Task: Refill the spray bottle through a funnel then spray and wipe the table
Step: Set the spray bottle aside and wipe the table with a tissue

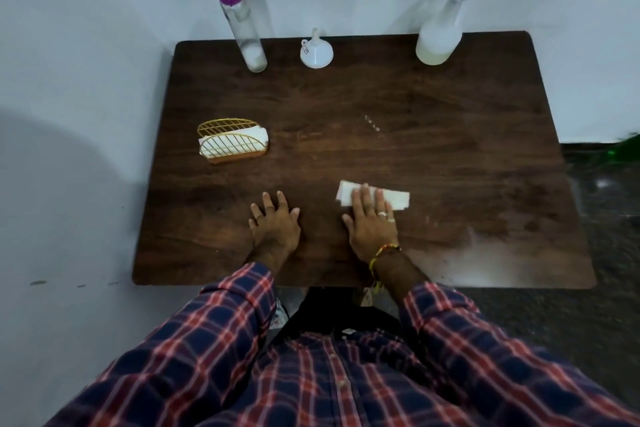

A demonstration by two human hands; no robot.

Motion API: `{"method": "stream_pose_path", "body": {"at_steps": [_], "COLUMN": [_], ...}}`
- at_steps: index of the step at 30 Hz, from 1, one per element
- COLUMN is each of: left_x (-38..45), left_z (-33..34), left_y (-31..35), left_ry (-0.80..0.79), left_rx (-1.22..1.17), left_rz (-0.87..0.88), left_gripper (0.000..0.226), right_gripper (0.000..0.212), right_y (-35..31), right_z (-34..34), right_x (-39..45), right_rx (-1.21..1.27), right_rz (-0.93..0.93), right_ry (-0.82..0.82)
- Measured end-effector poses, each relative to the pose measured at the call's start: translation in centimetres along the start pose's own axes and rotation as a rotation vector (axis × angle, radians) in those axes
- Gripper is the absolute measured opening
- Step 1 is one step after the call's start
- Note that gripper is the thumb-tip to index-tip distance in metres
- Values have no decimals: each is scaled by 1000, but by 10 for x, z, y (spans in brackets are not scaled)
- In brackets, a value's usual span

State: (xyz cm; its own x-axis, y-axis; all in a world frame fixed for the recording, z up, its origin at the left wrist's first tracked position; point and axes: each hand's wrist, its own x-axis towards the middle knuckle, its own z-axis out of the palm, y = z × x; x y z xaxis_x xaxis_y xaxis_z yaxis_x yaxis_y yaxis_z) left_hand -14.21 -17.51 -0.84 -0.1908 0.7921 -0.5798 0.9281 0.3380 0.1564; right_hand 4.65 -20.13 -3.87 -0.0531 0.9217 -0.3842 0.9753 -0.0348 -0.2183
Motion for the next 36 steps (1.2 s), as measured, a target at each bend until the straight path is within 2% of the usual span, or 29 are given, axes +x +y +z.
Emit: {"method": "stream_pose_path", "body": {"at_steps": [2,5,8,10,12,15,19,21,23,26,29,32,36], "left_x": [8,22,46,57,63,70,78,81,81,75,76,81,85], "left_z": [0,-5,-15,-21,-25,-19,-11,-10,-2,10,20,24,28], "left_y": [-1,2,18,30,35,33,33,31,32,39,37,34,41], "left_ry": [25,73,-19,-112,-196,-202,-181,-151,-77,56,143,181,196], "left_rx": [0,-1,-105,-131,-129,-128,-149,-160,-190,-151,-145,-149,-199], "left_rz": [5,7,-80,-160,-196,-195,-226,-232,-209,-243,-259,-258,-267], "left_gripper": [67,75,86,95,100,99,101,101,100,100,96,93,91], "right_gripper": [69,70,65,64,70,70,69,71,70,70,71,67,72], "right_y": [-5,-23,-18,-3,6,3,-32,-36,-26,-4,-1,-17,-44], "right_z": [-11,-11,0,-2,-12,-28,-39,-30,-26,-28,-50,-62,-45], "right_x": [20,22,-4,-8,8,54,88,83,74,94,147,193,164], "right_rx": [9,-33,-89,-87,-51,-16,-118,-158,-112,50,149,139,-28], "right_rz": [40,-112,-204,-114,35,111,-145,-208,-105,175,285,194,-141], "right_ry": [-61,-75,-107,-121,-62,-79,-120,-140,-54,38,109,109,55]}}
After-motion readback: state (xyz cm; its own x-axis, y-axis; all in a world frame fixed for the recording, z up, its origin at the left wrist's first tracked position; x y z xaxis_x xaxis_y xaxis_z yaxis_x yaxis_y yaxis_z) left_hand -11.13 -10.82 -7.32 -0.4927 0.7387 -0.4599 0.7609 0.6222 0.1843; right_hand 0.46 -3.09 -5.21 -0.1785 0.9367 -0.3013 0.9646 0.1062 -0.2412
